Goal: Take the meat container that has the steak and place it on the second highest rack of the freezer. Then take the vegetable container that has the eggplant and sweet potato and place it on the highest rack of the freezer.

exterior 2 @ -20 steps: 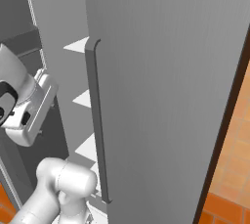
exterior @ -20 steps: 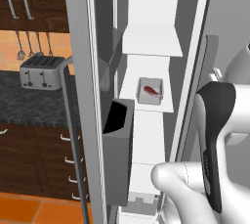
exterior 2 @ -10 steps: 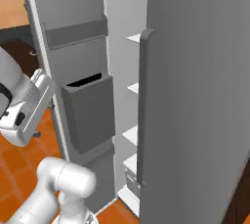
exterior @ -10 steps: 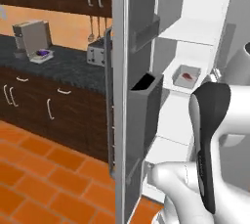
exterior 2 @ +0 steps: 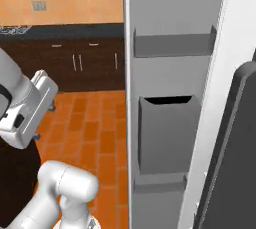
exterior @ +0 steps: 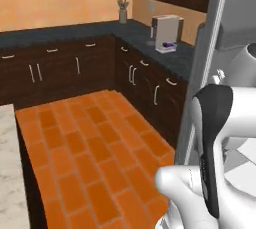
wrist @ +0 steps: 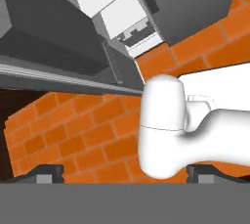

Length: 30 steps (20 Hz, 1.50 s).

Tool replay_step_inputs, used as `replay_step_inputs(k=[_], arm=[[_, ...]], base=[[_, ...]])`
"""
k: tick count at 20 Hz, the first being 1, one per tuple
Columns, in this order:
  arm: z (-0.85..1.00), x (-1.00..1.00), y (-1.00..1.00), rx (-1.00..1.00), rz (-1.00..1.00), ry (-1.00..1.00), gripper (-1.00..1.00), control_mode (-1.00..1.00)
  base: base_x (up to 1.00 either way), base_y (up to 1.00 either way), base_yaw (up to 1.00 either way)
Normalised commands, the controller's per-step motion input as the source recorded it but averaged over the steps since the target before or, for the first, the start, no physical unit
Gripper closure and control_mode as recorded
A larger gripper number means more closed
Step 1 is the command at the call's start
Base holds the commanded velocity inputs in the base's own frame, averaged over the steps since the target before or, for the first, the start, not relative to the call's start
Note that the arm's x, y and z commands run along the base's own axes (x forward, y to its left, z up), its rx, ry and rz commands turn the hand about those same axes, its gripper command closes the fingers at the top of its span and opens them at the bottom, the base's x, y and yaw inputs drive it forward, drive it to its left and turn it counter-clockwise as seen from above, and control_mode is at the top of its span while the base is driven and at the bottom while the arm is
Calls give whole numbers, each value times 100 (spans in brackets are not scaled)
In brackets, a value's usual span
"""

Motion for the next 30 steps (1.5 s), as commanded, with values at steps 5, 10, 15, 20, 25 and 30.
replay_step_inputs(k=[5, 10, 15, 20, 25, 30], arm=[[0, 0, 0, 0, 0, 0, -100, 100], [0, 0, 0, 0, 0, 0, -100, 100], [0, 0, 0, 0, 0, 0, -100, 100], [0, 0, 0, 0, 0, 0, -100, 100], [0, 0, 0, 0, 0, 0, -100, 100], [0, 0, 0, 0, 0, 0, -100, 100]], base=[[39, 14, 77], [100, 40, 17], [100, 23, -14], [89, 1, -54], [99, 25, -49], [100, 51, -45]])
